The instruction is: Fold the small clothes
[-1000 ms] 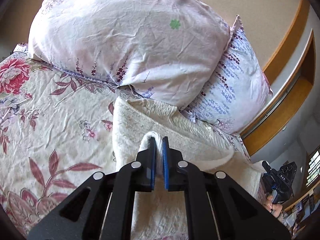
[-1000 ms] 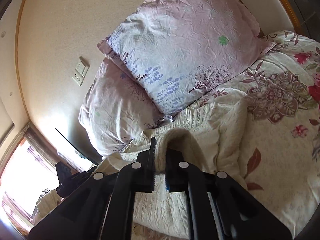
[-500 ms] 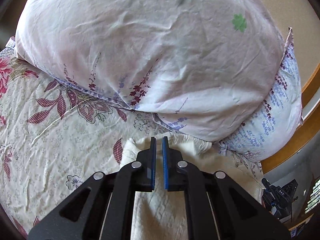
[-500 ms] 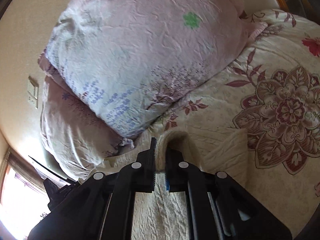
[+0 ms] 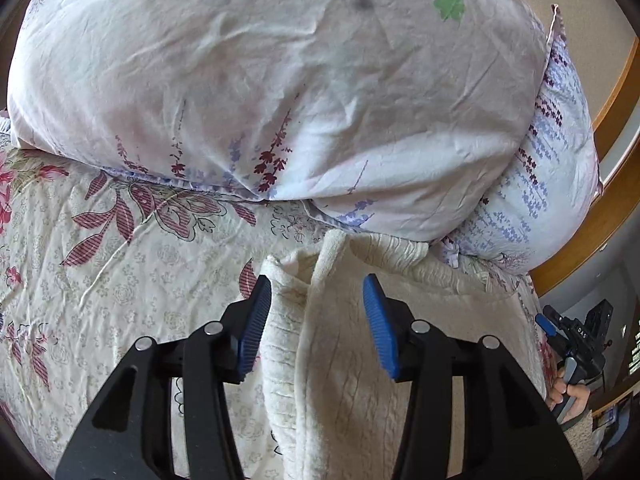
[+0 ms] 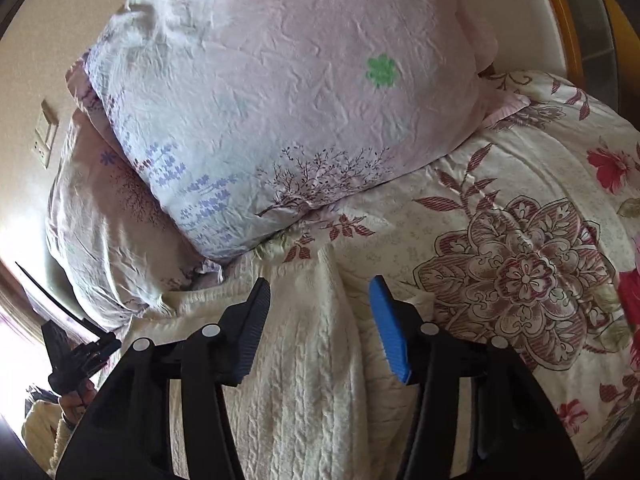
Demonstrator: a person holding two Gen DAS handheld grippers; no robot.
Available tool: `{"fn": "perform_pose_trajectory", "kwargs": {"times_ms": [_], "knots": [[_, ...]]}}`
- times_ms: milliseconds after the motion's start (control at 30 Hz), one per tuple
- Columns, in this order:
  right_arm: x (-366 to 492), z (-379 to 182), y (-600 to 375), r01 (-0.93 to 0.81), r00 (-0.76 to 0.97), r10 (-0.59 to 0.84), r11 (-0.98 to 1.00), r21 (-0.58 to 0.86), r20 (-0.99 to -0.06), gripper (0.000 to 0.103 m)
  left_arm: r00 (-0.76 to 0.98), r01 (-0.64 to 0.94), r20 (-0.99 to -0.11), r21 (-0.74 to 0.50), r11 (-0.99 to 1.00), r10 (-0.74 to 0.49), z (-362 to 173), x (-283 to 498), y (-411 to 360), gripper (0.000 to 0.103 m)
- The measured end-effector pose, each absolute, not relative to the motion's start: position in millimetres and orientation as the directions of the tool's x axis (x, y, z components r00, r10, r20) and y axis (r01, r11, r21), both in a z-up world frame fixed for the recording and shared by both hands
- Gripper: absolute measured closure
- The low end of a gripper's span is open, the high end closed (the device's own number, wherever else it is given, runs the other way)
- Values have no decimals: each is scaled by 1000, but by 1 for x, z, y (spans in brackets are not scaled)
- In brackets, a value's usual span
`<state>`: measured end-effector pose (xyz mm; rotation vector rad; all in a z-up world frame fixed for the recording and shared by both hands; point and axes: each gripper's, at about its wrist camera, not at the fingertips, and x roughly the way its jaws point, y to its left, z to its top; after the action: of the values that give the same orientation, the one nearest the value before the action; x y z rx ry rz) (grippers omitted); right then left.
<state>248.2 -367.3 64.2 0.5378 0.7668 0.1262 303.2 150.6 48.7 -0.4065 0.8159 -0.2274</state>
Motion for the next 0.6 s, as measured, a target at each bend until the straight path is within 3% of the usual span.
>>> {"fn": "perform_pose_trajectory", "kwargs": {"times_ms": [367,467,500,600], "knots": [[278,45,-347,56,617,325,890,452,-716,61,612,38,-730,-355,934,-303,32,319,130,71],[279,41,-344,49,607,325,895,443,-725,77,606,32,-739,-347,937,-294,30,324,127,76],[279,41,-343,38,608,330,896,441,-722,91,606,30,-740,-346,938,-292,29,325,127,79],[276,45,-339,18,625,321,905,425,-711,97,612,28,-741,-328,944,-275,30,324,125,96]]}}
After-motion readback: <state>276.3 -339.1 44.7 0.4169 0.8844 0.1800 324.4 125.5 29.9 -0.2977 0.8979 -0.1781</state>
